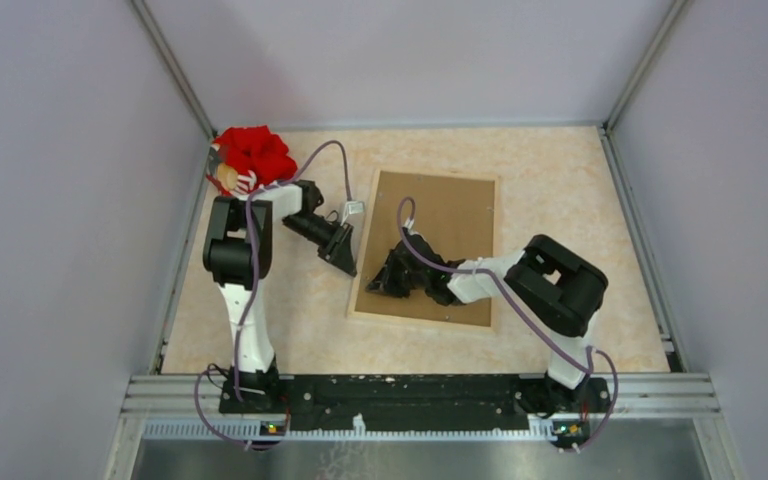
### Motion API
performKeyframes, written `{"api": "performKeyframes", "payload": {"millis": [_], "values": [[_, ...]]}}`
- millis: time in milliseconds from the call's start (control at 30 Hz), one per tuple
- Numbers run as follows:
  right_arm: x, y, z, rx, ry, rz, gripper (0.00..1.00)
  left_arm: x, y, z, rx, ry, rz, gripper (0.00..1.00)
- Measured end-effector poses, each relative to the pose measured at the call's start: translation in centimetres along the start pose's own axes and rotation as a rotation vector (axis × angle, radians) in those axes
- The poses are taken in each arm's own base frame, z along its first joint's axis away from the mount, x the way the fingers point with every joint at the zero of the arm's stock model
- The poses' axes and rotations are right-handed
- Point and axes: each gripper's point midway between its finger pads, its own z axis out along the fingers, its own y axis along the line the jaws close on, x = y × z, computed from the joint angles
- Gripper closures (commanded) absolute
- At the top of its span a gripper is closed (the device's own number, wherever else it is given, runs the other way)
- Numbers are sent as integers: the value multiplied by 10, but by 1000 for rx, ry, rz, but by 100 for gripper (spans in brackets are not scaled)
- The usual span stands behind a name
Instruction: Put the photo into the frame
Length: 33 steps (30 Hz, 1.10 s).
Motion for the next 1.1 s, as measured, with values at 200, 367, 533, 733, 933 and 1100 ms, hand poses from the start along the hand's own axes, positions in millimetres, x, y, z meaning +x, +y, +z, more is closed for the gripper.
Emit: {"api": "performKeyframes", "payload": {"millis": [200, 367, 533, 733, 933, 1100], "values": [[-6, 2, 4, 8, -21, -11, 100, 0, 1, 0, -6, 1, 3, 76], [-10, 3, 6, 18, -31, -27, 100, 0, 2, 0, -8, 1, 5, 76], [-12, 4, 8, 22, -37, -37, 100, 0, 2, 0, -8, 1, 4, 77], [-12, 4, 9, 23, -38, -37, 100, 0, 2, 0, -8, 1, 4, 77], [-12, 5, 11, 17, -39, -37, 100, 0, 2, 0, -8, 2, 5, 77], [-14, 8, 12, 11, -39, -38, 100, 0, 2, 0, -8, 2, 5, 77]]}}
